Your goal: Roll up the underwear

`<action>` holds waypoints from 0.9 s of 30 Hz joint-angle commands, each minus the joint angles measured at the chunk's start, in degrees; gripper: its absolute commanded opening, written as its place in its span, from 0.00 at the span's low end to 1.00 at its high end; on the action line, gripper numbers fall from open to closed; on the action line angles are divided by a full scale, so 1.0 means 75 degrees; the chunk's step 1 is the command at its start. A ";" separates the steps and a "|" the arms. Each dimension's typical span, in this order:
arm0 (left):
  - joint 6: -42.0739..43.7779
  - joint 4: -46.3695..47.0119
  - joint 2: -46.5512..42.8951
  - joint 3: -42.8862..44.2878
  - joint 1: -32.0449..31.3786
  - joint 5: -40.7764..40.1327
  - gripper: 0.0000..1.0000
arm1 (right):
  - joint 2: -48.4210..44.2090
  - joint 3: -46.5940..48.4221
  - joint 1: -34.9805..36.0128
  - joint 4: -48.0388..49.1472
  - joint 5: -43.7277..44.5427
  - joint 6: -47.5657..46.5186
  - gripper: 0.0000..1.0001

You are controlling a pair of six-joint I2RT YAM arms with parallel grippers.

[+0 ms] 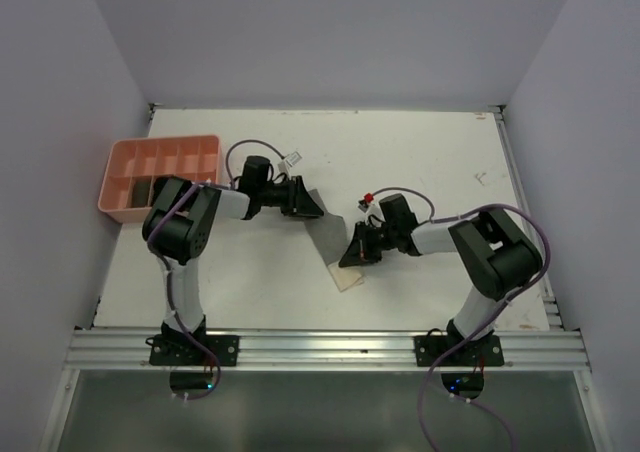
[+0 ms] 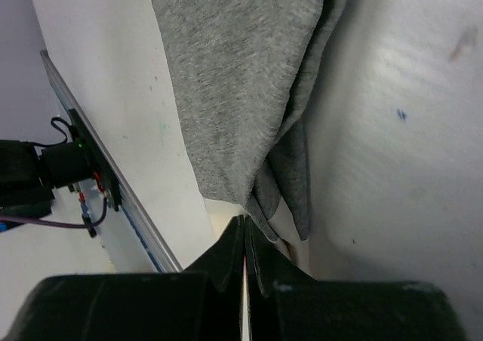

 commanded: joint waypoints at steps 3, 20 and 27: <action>-0.0015 -0.0093 0.1412 0.1238 -0.0143 0.0117 0.37 | -0.0873 -0.1112 0.0059 0.1651 0.0330 0.1492 0.00; 0.1323 -0.0798 -0.0003 0.1667 -0.0248 0.1161 0.42 | -0.1414 0.0854 0.0095 0.0060 0.0178 0.0522 0.02; 0.0514 0.0000 0.0253 0.0950 -0.0753 0.1232 0.43 | -0.0101 0.1453 -0.0116 -0.0620 -0.0162 -0.0322 0.00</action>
